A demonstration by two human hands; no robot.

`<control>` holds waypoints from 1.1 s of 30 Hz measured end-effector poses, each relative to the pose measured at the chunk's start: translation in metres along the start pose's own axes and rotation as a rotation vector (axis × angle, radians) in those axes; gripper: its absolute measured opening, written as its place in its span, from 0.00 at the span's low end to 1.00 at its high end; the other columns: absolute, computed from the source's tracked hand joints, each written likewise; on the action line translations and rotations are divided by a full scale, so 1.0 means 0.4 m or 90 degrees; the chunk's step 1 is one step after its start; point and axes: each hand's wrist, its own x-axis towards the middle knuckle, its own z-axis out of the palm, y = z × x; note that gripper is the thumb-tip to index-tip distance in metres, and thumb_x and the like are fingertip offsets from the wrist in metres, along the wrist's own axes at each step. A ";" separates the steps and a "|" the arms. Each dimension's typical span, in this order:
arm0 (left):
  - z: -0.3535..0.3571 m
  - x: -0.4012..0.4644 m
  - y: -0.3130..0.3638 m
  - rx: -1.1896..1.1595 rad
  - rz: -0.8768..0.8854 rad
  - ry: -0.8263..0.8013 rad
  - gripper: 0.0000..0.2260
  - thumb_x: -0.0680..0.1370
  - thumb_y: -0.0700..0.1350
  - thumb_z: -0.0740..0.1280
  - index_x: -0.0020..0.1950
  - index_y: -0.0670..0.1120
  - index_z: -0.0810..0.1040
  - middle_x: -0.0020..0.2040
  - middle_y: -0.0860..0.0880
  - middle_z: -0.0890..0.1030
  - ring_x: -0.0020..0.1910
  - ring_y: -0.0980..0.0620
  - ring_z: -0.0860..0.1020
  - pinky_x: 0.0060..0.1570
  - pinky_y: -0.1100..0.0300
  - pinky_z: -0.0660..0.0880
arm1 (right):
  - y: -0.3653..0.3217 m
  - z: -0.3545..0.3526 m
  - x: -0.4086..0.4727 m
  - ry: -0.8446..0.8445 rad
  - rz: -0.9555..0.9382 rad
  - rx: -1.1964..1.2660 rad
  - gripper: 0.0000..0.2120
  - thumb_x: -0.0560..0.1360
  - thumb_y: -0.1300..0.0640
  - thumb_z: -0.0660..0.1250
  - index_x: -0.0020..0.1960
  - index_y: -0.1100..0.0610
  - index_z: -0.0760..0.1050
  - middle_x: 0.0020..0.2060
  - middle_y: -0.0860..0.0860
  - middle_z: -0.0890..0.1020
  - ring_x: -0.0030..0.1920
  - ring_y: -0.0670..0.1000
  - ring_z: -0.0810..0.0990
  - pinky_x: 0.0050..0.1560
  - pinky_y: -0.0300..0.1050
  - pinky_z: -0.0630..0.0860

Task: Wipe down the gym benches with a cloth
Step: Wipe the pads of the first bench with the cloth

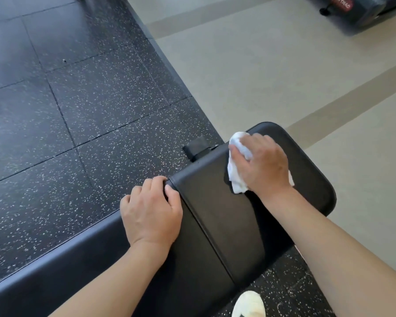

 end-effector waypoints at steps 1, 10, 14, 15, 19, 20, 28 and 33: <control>0.000 0.000 0.000 0.001 0.000 0.000 0.19 0.81 0.54 0.52 0.61 0.52 0.80 0.52 0.51 0.83 0.51 0.44 0.78 0.56 0.46 0.69 | 0.001 -0.001 0.001 0.002 0.029 -0.005 0.10 0.79 0.51 0.72 0.45 0.59 0.80 0.37 0.55 0.79 0.40 0.61 0.77 0.40 0.54 0.73; -0.010 -0.002 0.011 0.014 -0.015 0.011 0.15 0.80 0.50 0.52 0.54 0.53 0.79 0.48 0.52 0.82 0.46 0.44 0.79 0.52 0.46 0.70 | -0.250 0.083 -0.092 -0.047 -0.149 0.130 0.14 0.77 0.48 0.71 0.38 0.54 0.73 0.35 0.49 0.74 0.37 0.55 0.71 0.35 0.53 0.68; -0.003 0.001 0.012 0.026 -0.004 0.032 0.16 0.79 0.49 0.55 0.58 0.50 0.80 0.50 0.51 0.83 0.47 0.43 0.79 0.51 0.46 0.70 | -0.123 0.071 0.031 -0.084 -0.228 0.073 0.15 0.77 0.49 0.70 0.36 0.55 0.74 0.33 0.51 0.75 0.37 0.56 0.73 0.35 0.52 0.69; -0.001 0.000 0.010 0.031 -0.001 0.037 0.16 0.78 0.49 0.56 0.58 0.50 0.80 0.50 0.51 0.83 0.47 0.42 0.79 0.51 0.46 0.70 | -0.077 0.068 0.084 -0.106 -0.189 0.038 0.14 0.75 0.50 0.71 0.35 0.54 0.73 0.33 0.51 0.75 0.37 0.57 0.74 0.36 0.51 0.69; 0.006 0.005 0.003 0.040 0.015 0.055 0.16 0.78 0.49 0.56 0.59 0.50 0.80 0.50 0.52 0.82 0.47 0.43 0.80 0.51 0.46 0.71 | 0.019 0.082 0.263 -0.313 0.032 -0.119 0.14 0.73 0.49 0.66 0.33 0.52 0.66 0.34 0.47 0.72 0.41 0.56 0.76 0.40 0.46 0.65; 0.004 0.005 0.003 0.041 0.019 0.055 0.16 0.78 0.49 0.56 0.59 0.50 0.80 0.50 0.52 0.82 0.47 0.43 0.80 0.51 0.46 0.71 | 0.006 0.096 0.278 -0.370 0.024 -0.140 0.13 0.74 0.49 0.65 0.34 0.51 0.67 0.34 0.47 0.72 0.42 0.56 0.76 0.40 0.46 0.65; -0.001 0.006 0.006 0.059 0.024 0.053 0.11 0.77 0.49 0.55 0.50 0.48 0.75 0.44 0.49 0.78 0.42 0.42 0.77 0.46 0.46 0.69 | -0.296 0.186 0.176 -0.606 -0.179 -0.010 0.12 0.75 0.54 0.66 0.35 0.52 0.67 0.32 0.47 0.71 0.38 0.55 0.75 0.35 0.45 0.63; 0.003 0.008 0.005 0.062 0.026 0.056 0.14 0.76 0.49 0.56 0.54 0.48 0.78 0.47 0.50 0.79 0.44 0.43 0.77 0.48 0.46 0.70 | -0.234 0.154 0.211 -0.601 -0.173 0.015 0.13 0.70 0.52 0.69 0.32 0.54 0.68 0.29 0.47 0.71 0.32 0.53 0.72 0.30 0.41 0.58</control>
